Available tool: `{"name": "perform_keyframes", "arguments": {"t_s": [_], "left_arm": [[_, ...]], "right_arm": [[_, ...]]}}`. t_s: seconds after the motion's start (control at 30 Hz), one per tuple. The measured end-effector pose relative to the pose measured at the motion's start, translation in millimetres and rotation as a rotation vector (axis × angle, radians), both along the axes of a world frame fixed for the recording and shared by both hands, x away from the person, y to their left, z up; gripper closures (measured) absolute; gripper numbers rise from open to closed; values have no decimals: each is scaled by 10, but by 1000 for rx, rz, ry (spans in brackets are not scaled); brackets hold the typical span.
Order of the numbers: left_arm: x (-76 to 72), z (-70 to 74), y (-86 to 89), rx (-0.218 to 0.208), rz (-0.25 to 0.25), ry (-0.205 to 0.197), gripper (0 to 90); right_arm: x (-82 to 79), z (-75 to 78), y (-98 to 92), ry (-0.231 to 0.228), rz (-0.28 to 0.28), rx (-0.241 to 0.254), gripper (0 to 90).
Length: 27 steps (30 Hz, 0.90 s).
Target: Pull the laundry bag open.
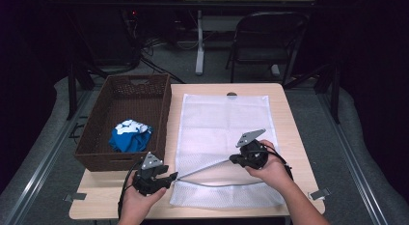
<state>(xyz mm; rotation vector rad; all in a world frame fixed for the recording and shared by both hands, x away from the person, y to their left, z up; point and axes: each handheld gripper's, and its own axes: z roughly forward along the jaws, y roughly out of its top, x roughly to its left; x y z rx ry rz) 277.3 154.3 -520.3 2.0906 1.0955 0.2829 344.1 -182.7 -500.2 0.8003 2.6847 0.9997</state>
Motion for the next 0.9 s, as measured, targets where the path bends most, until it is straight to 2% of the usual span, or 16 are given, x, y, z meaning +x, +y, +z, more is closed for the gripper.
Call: {"name": "perform_keyframes", "arguments": {"t_s": [0.13,0.4,0.63,0.9], "left_arm": [[-1,-2,-1,-4,1,-5,543],[-9,10,5,-5,0,-6,543],[-10,12,6,-6,-2,-7,543],[-30,41,-1,-10,2,-20,543]], "right_arm": [[4,46,17,12,4,2,883],[6,117,46,0,1,-5,884],[30,213,38,-29,-11,30,884],[10,250,31,-50,0,55,884]]}}
